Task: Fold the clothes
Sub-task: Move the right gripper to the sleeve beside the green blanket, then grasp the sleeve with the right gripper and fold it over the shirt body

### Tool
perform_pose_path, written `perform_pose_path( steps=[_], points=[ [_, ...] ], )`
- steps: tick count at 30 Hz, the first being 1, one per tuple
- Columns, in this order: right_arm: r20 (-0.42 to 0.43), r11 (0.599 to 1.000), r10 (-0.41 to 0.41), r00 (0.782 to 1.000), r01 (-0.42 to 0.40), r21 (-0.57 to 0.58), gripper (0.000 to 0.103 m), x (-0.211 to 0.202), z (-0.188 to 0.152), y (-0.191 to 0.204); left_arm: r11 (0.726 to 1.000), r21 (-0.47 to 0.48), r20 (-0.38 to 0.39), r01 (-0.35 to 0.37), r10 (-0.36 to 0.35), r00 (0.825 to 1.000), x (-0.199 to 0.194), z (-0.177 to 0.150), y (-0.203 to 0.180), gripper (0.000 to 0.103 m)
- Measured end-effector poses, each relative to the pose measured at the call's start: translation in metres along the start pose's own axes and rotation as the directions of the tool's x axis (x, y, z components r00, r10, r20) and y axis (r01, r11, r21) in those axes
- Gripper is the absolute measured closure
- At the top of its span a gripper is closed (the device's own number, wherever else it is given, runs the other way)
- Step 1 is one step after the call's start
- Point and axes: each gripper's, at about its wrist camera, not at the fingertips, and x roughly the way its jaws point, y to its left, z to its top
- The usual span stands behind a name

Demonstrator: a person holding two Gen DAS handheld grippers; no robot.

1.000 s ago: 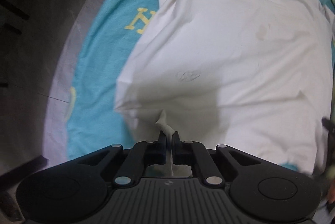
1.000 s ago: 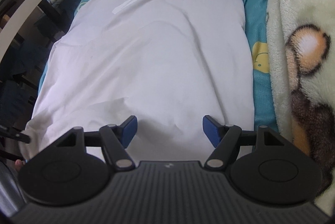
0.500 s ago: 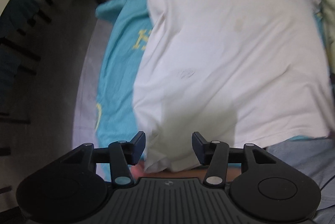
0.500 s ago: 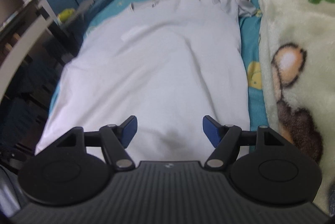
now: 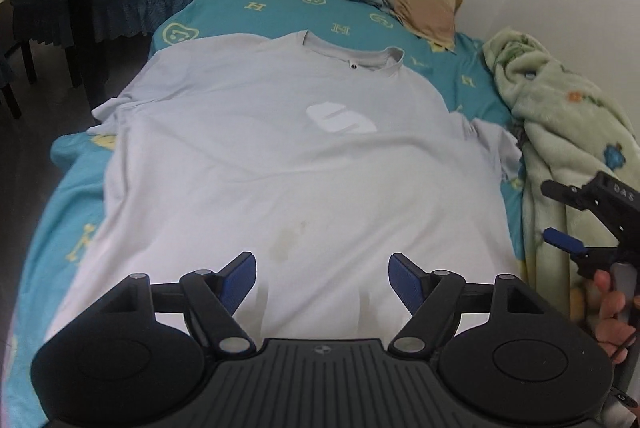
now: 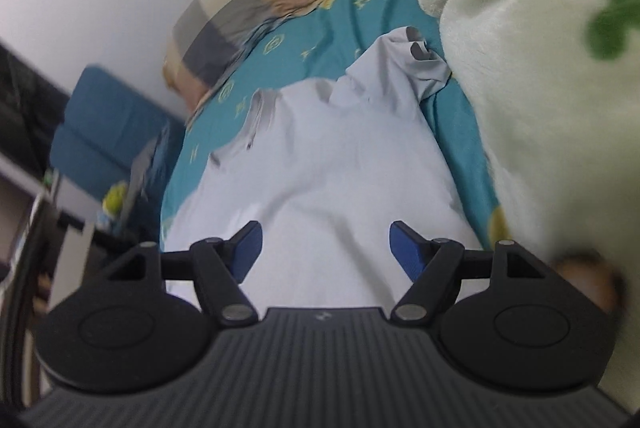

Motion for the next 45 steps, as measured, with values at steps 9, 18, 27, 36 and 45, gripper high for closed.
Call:
perform_pose_path(
  steps=[9, 18, 27, 36, 45],
  points=[
    [0.103, 0.973, -0.224, 0.969, 0.218, 0.073, 0.030, 0.141, 0.070, 0.003, 1.000, 0.012, 0.075, -0.006, 0.005, 0.997, 0.056, 0.003, 0.036, 0.023],
    [0.237, 0.927, -0.371, 0.898, 0.373, 0.039, 0.033, 0.207, 0.099, -0.013, 0.999, -0.043, 0.038, 0.008, -0.007, 0.999, 0.099, 0.021, 0.063, 0.023],
    [0.333, 0.904, -0.395, 0.856, 0.427, -0.025, 0.091, 0.172, 0.099, 0.005, 0.991, -0.128, 0.110, 0.044, -0.029, 0.993, 0.075, 0.029, 0.078, 0.023],
    [0.528, 0.749, -0.147, 0.836, 0.443, -0.493, 0.090, 0.141, 0.023, 0.139, 0.972, -0.229, 0.244, 0.053, 0.005, 0.970, 0.034, 0.042, 0.104, 0.023],
    [0.311, 0.610, -0.124, 0.942, 0.320, -0.725, 0.088, 0.217, -0.095, 0.179, 0.944, -0.325, 0.274, 0.056, 0.038, 0.961, 0.028, 0.044, 0.137, 0.023]
  ],
)
